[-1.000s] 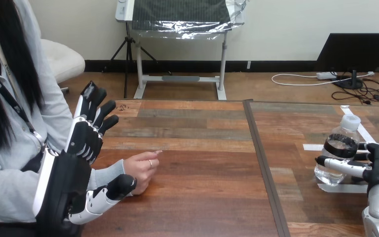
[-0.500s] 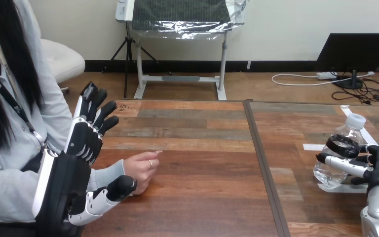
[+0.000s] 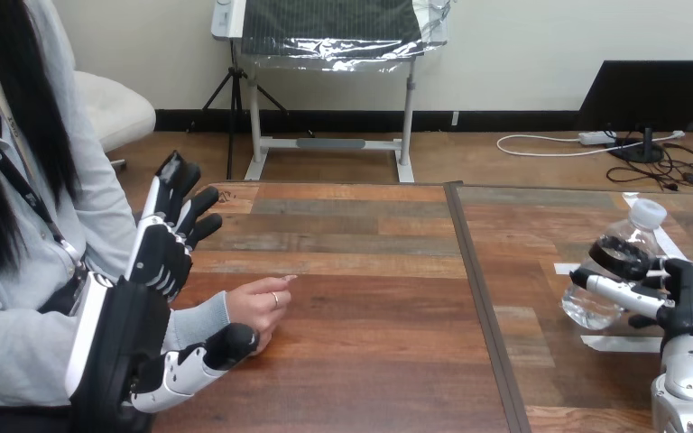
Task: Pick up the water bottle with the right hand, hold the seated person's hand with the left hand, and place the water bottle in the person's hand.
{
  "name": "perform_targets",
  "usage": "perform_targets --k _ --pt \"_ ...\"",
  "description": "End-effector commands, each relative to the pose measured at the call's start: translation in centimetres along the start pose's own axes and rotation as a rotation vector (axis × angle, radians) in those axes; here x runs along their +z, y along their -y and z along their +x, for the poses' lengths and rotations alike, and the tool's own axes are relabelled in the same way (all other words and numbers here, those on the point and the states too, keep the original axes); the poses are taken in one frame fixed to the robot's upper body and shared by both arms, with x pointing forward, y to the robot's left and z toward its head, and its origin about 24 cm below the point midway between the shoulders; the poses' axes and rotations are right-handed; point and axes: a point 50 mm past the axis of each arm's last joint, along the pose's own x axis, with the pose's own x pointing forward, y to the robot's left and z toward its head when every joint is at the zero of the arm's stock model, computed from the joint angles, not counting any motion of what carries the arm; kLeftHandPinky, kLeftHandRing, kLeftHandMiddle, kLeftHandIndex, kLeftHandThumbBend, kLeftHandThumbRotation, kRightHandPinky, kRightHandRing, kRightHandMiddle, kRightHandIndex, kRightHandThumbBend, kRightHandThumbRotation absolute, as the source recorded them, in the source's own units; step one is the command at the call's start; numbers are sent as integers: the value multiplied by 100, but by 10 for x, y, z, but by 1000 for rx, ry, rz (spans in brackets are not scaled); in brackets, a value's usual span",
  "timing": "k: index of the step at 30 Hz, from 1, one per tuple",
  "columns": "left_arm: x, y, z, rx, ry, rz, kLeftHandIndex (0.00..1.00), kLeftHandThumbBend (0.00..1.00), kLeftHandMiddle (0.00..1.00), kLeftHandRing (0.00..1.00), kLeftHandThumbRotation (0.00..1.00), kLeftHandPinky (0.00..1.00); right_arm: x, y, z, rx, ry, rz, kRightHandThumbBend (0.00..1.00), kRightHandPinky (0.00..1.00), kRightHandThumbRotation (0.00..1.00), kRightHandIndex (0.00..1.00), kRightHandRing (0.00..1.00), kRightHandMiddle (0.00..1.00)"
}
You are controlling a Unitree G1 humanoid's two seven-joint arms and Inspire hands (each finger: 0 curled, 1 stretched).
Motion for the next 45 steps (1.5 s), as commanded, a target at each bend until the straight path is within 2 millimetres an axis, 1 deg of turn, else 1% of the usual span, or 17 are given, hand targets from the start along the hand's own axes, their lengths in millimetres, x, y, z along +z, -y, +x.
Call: perform_targets --k 1,9,17,21,30,34,36,45 --pt "7 -4 13 -9 62 16 100 100 99 94 65 89 56 -4 11 -7 195 80 84 33 0 49 39 46" --pt "5 -4 15 -23 56 43 100 100 99 94 65 89 62 -6 11 12 238 109 84 32 0 49 38 45" --pt "5 -5 16 -48 33 127 100 100 100 95 69 89 70 -8 11 30 273 117 84 31 0 49 37 44" --pt "4 -6 16 -57 26 158 100 100 100 95 69 89 74 -10 11 53 296 115 84 31 0 49 36 44" --pt "4 -8 18 -74 5 257 98 100 98 93 62 86 85 -13 11 80 336 117 85 31 0 48 37 44" --pt "5 -9 18 -81 -11 323 95 100 94 90 54 82 90 -15 11 91 355 107 85 32 0 48 38 45" --pt "6 -9 19 -87 -22 364 95 100 93 89 53 82 92 -16 11 94 364 98 85 32 0 48 38 45" --pt "8 -11 23 -129 -51 520 91 100 91 88 44 84 103 -21 10 120 393 106 87 31 0 47 37 44"
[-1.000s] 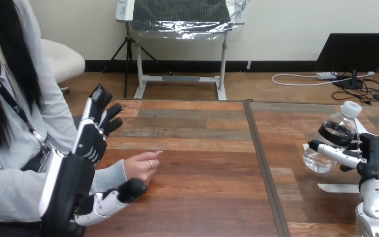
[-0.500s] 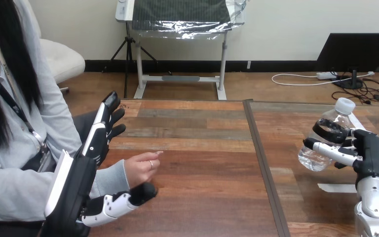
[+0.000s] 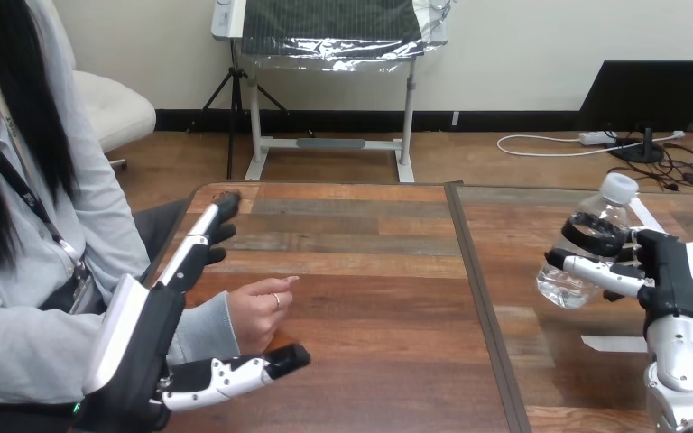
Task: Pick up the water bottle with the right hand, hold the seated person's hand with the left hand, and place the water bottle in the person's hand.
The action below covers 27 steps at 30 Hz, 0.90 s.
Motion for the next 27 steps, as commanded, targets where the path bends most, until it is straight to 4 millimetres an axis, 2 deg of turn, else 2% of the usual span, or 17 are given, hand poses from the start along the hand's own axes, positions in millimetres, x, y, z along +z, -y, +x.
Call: perform_targets --k 1,9,27 --pt "16 -16 18 13 94 155 91 100 91 88 44 84 83 -10 22 15 272 82 87 31 0 47 37 43" --pt "13 -22 24 -44 66 263 92 100 91 89 38 85 90 -14 22 29 294 89 87 29 0 47 35 42" --pt "10 -44 39 -156 9 446 90 100 89 88 34 84 102 -20 22 52 337 113 87 28 0 46 33 41"
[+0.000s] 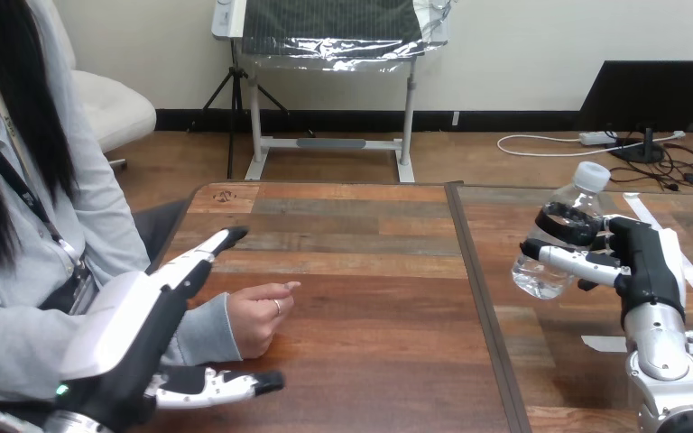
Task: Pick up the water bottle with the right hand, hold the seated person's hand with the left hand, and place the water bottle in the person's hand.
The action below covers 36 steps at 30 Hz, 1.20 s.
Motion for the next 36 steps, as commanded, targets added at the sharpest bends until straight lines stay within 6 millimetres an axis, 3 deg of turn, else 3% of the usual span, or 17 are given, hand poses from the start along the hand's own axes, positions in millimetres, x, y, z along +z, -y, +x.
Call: perform_targets --k 1,36 --pt "18 -36 26 43 117 142 90 100 89 88 34 84 90 -4 24 -8 311 73 87 28 0 46 33 41" --pt "7 -58 49 -113 56 377 83 100 83 82 23 77 100 1 22 8 395 71 85 29 0 46 35 42"
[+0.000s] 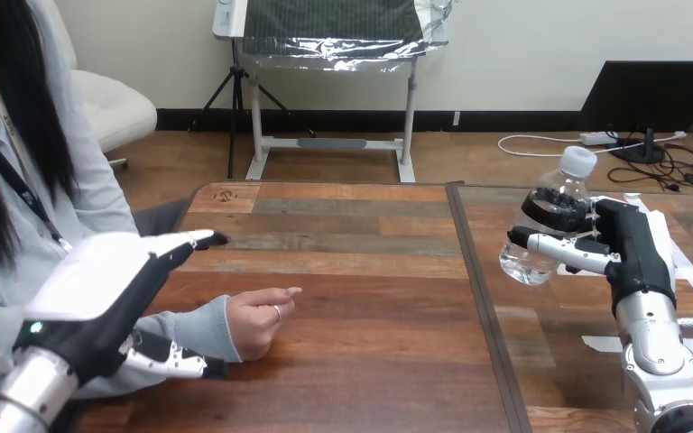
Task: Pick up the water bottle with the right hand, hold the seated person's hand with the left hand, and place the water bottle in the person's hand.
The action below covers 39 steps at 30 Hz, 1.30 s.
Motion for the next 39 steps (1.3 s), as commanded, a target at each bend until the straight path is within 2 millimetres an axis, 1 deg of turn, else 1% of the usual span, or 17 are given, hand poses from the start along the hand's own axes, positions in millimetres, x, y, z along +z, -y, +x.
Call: perform_targets --k 1,14,16,28,33,39 --pt "8 -24 21 39 83 92 83 100 82 81 24 76 86 7 28 -30 313 64 85 29 0 46 35 42" --pt "-1 -17 33 -14 59 118 82 100 80 79 32 74 86 8 27 -19 326 102 84 28 0 46 33 41" --pt "-3 -16 34 -19 54 121 82 100 79 77 32 71 86 8 27 -18 328 99 84 28 0 46 33 41" --pt "-9 -9 45 -57 34 125 77 100 74 68 31 62 87 7 26 -13 350 97 83 28 0 46 34 41" --pt "-12 -6 50 -83 19 125 75 100 72 66 30 60 88 7 25 -11 362 101 83 28 0 46 34 41" --pt "-15 -3 54 -114 -1 109 74 100 71 66 30 61 89 8 24 -7 381 101 83 29 0 45 35 42"
